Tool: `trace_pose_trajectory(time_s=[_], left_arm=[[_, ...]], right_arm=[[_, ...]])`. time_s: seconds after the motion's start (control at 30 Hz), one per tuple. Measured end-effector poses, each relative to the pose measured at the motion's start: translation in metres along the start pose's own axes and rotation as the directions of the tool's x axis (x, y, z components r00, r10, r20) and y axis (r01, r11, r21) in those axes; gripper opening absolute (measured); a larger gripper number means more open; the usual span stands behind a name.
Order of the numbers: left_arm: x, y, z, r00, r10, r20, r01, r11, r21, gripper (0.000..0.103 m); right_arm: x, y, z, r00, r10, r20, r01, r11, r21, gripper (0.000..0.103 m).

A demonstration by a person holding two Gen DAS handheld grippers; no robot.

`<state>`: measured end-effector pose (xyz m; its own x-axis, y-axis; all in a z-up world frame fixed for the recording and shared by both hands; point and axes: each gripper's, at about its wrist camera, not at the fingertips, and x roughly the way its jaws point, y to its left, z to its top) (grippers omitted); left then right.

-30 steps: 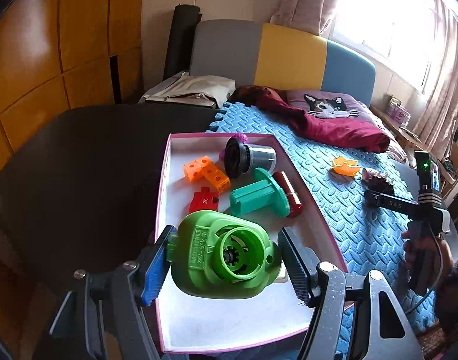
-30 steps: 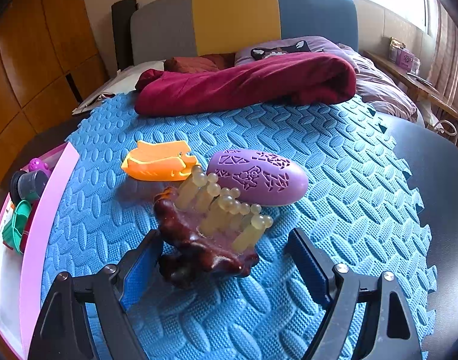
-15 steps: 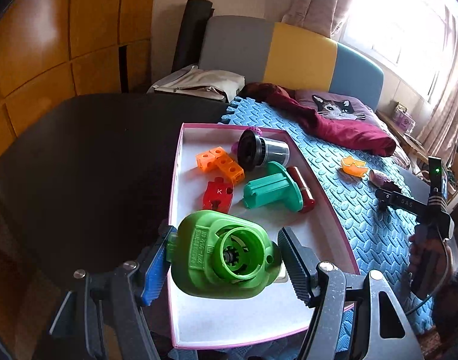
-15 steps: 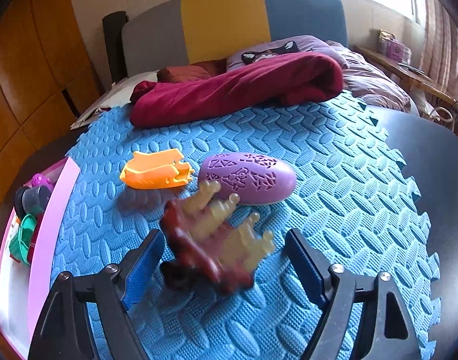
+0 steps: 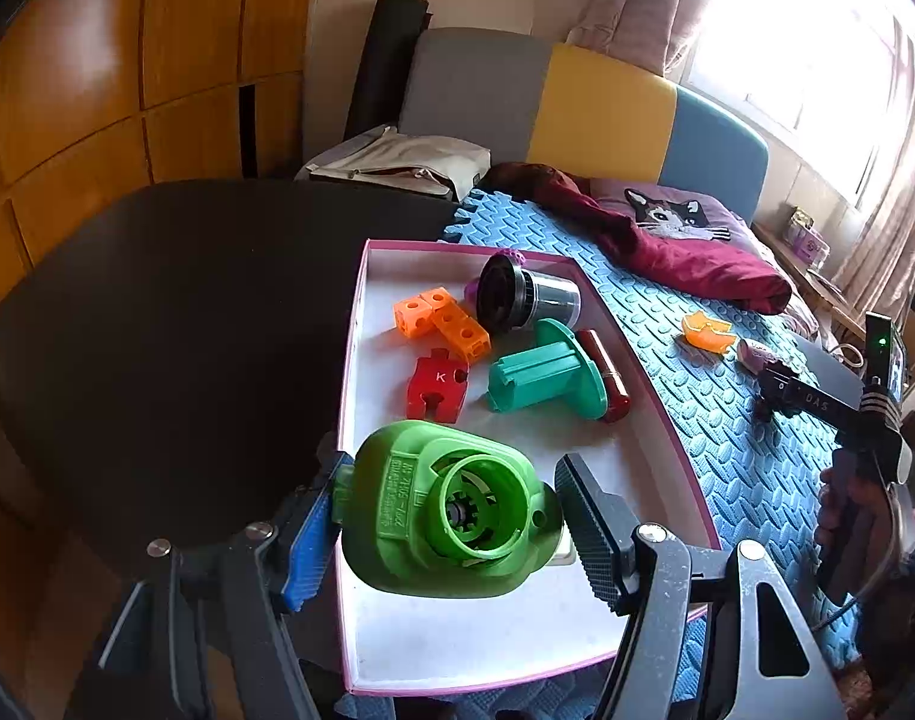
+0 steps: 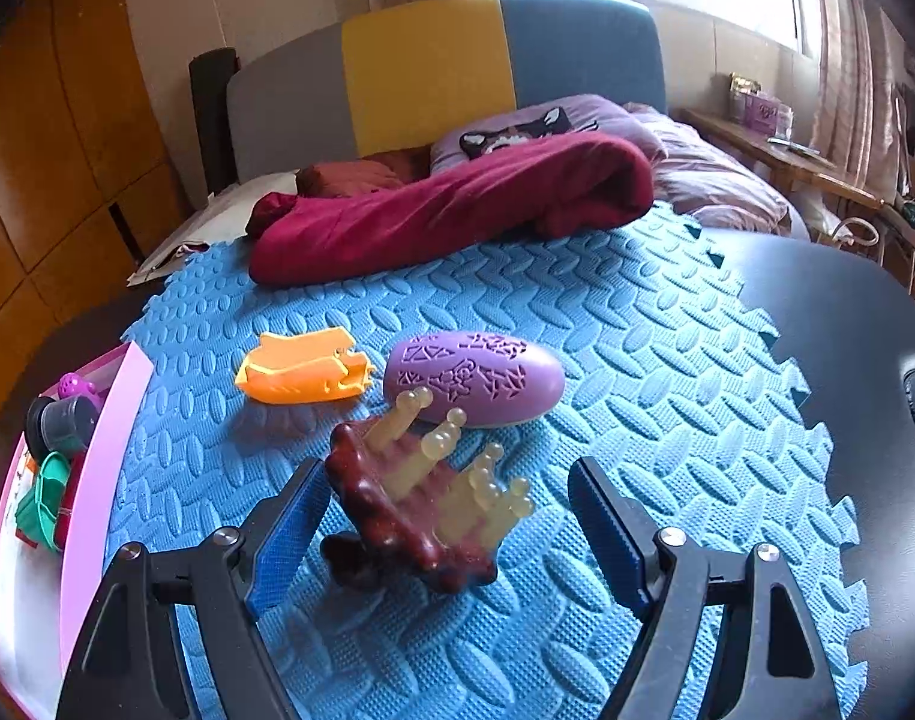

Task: Organize rigid objects
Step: 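Carry the green-and-white toy over the tray while the right gripper grasps the brown comb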

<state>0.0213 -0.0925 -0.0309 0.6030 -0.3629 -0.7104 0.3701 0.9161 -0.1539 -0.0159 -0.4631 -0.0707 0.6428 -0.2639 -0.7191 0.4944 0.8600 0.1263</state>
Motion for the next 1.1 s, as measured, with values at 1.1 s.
trace_pose_trajectory(time_s=[1.1], left_arm=[[0.044,-0.008,0.019,0.988,-0.099,-0.115,0.101,0.995,0.013,0.069]], right_arm=[[0.003,0.003,-0.003,1.0,-0.006,-0.022,0.006,1.0,-0.002,0.054]])
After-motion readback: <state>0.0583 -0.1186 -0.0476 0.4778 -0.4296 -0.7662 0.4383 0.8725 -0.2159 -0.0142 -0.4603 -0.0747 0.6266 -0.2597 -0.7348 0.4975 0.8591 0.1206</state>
